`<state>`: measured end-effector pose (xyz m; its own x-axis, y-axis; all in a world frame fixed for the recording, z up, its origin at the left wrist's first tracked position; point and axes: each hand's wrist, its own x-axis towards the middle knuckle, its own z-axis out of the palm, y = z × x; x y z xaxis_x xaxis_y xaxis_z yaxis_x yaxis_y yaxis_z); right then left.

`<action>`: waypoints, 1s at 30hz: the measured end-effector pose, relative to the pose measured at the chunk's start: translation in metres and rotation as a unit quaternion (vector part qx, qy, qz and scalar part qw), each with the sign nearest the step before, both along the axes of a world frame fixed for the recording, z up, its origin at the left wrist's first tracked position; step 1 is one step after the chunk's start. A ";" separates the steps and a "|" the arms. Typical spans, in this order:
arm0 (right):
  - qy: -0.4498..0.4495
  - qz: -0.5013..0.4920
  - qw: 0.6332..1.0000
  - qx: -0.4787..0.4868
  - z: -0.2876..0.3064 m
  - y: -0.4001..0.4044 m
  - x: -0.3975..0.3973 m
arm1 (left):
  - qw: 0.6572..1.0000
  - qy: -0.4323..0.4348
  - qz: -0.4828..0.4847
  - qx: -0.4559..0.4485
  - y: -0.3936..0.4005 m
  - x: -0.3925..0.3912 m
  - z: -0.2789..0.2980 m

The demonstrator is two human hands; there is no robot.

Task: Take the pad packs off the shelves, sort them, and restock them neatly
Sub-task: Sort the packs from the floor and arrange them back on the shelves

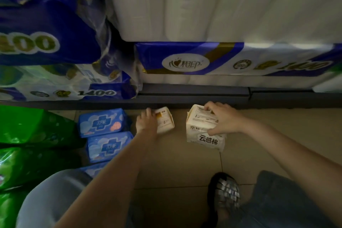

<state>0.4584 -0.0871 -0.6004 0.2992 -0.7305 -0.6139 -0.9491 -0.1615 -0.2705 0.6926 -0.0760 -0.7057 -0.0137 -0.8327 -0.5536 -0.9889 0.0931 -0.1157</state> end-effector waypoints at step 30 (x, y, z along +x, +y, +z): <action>-0.289 0.049 0.752 -0.590 0.536 -0.042 0.099 | 0.856 0.276 -0.187 -0.396 0.021 0.127 0.593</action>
